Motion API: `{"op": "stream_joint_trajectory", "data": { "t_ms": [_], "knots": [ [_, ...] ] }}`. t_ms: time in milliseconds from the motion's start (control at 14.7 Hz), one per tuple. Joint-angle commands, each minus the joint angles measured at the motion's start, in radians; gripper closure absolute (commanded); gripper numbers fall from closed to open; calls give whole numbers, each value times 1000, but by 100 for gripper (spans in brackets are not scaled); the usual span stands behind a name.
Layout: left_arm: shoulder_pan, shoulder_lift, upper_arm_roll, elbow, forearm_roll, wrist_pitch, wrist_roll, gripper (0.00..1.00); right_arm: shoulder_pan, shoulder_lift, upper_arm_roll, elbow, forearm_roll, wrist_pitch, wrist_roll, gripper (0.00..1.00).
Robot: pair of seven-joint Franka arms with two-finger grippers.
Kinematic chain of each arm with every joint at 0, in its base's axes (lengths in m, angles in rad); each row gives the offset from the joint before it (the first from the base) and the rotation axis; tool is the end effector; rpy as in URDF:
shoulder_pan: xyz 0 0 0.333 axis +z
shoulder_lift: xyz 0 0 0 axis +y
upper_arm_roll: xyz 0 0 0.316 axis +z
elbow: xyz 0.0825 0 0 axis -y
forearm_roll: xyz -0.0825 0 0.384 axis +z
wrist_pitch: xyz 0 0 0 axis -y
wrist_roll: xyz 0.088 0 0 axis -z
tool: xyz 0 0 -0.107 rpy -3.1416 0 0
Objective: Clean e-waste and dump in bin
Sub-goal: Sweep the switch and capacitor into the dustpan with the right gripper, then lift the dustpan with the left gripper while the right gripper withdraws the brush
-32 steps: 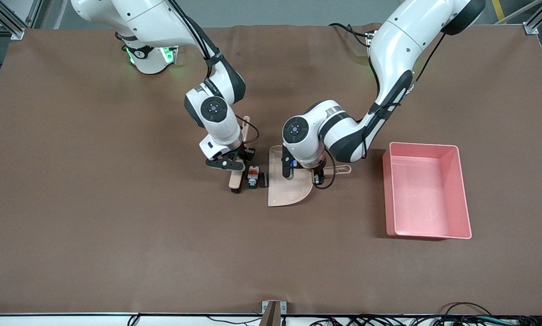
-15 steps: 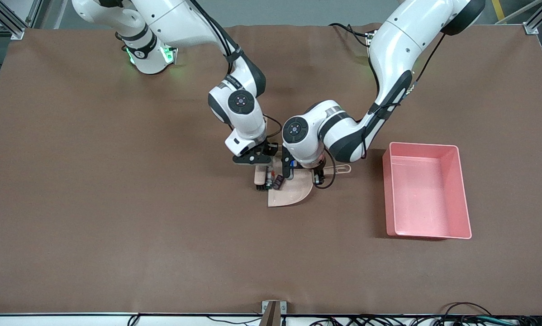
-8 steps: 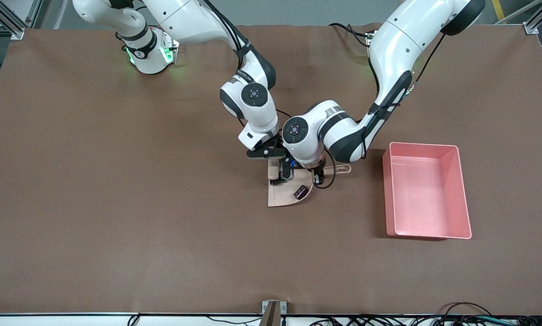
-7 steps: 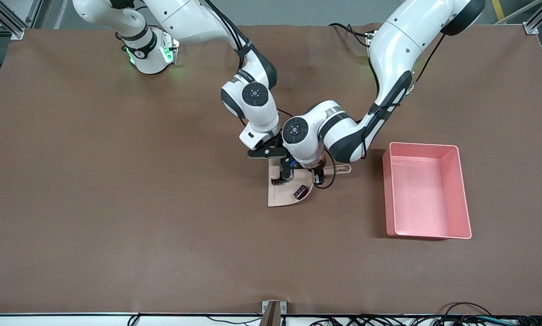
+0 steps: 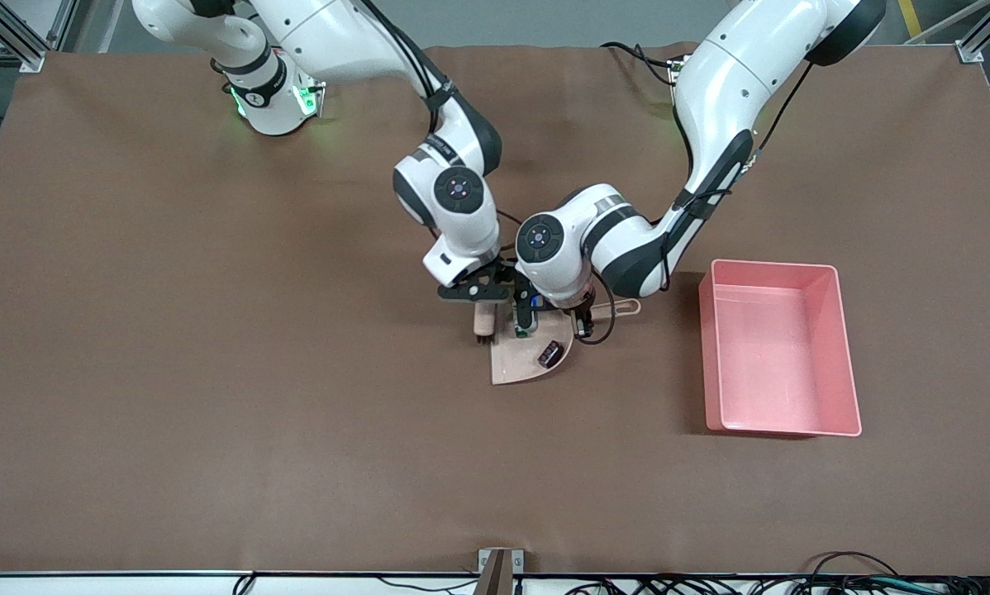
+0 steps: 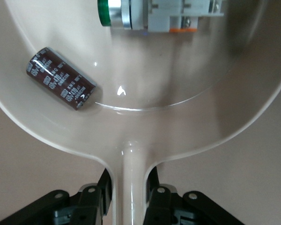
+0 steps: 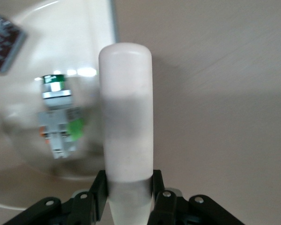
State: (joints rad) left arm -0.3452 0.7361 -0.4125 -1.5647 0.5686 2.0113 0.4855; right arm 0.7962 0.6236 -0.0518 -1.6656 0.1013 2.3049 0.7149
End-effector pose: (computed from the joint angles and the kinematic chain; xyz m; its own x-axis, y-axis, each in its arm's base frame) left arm 0.5387 -0.4146 0.2212 0.0959 -0.9557 -0.2784 -0.9951 -0.0853 -0.0501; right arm 0.4994 0.4684 0.2456 0.9995 -0.0273 -0.0183 -0.0281 -0.9986 -0.0451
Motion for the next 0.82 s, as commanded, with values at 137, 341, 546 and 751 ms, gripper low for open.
{"op": "stream_joint_trajectory", "data": {
  "t_ms": [137, 341, 546, 751],
  "knots": [
    [8, 26, -2, 17, 17, 154, -41, 100, -161, -154, -3, -51, -27, -140, -161, 99],
    [8, 23, -2, 17, 17, 263, -41, 100, -288, -244, -6, -152, -32, -151, -259, 99],
    [9, -16, -5, 32, 13, 277, -50, 100, -377, -297, -6, -221, -61, -147, -297, 99],
    [60, -88, -11, 46, 11, 267, -31, 100, -491, -355, -5, -310, -78, -118, -368, 99]
  ]
}}
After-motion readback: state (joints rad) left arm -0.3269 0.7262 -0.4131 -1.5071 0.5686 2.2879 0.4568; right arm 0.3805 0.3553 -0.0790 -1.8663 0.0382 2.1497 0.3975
